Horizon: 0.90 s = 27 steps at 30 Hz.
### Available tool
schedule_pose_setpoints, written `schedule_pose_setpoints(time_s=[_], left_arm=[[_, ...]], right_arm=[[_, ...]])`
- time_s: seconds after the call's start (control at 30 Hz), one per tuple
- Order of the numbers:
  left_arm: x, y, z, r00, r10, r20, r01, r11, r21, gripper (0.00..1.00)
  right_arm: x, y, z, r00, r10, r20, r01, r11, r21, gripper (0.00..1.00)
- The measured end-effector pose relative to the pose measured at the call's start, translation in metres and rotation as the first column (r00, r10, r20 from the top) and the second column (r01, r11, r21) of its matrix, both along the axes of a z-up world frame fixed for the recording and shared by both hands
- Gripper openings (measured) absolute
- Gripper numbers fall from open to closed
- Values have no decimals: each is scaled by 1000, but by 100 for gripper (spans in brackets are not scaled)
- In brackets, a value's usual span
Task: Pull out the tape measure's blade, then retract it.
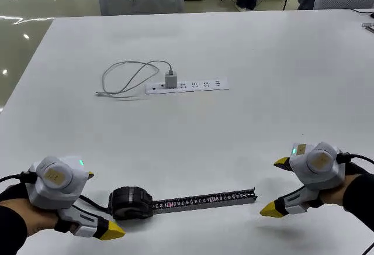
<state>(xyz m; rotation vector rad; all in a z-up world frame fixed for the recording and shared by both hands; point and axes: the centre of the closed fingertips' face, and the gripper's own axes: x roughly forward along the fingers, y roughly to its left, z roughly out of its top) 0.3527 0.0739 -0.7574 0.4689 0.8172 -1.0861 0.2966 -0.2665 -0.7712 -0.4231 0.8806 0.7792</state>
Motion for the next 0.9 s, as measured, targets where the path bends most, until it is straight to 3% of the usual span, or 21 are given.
schedule_pose_setpoints(time_s=[0.1,0.23,0.3,0.4,0.5,0.6,0.7,0.9], left_arm=[[5,8,0,998,55,13,-55,998,-14,99],[5,11,8,993,118,30,-115,990,-78,99],[5,12,13,988,154,31,-149,981,-125,99],[4,19,16,981,194,23,-189,972,-140,99],[6,25,22,969,246,30,-237,954,-182,99],[8,33,25,960,273,61,-258,948,-187,99],[8,42,25,953,287,97,-270,950,-159,99],[0,49,29,944,317,90,-296,937,-187,99]], right_arm=[[-2,-2,2,1000,-23,19,22,1000,12,90],[-4,-5,7,997,-61,54,60,998,22,99],[-4,-8,11,994,-83,67,81,996,27,99],[-6,-11,17,990,-109,87,105,993,57,99],[-7,-15,21,985,-137,106,130,989,74,99],[-10,-18,25,981,-155,119,145,986,87,99],[-13,-21,26,977,-164,140,153,984,87,99],[-21,-24,35,967,-178,184,161,982,102,99]])
